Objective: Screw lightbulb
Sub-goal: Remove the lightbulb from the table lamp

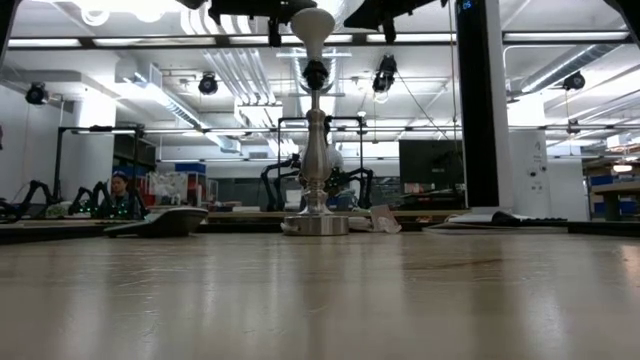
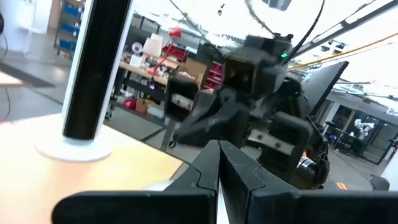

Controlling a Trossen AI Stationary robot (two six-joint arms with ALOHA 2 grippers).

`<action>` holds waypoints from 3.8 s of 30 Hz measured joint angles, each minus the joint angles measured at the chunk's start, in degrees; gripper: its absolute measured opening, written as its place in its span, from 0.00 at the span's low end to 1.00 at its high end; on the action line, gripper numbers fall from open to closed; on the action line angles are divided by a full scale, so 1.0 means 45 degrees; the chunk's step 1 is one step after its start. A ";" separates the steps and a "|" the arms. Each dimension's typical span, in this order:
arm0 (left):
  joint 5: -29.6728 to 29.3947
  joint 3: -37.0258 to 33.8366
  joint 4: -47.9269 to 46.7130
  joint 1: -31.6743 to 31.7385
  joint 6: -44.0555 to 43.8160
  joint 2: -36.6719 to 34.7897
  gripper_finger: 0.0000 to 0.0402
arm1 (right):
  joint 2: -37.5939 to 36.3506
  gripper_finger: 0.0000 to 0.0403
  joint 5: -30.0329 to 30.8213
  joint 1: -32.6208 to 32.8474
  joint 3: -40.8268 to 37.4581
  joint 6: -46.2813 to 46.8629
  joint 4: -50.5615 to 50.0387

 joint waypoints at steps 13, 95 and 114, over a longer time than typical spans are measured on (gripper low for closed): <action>-0.0078 0.0017 -0.0384 0.0049 0.1502 -0.0657 0.00 | -0.0019 0.00 -0.0058 0.0251 0.0319 0.0418 -0.1220; -0.3797 0.0393 -0.5329 -0.0150 0.5382 -0.1706 0.00 | 0.0889 0.00 -0.1580 0.0612 -0.0825 0.0629 0.2804; -0.2606 0.0320 -0.5559 0.0306 0.3696 -0.1508 0.00 | 0.0762 0.00 -0.1255 0.0546 0.1601 0.0045 -0.0999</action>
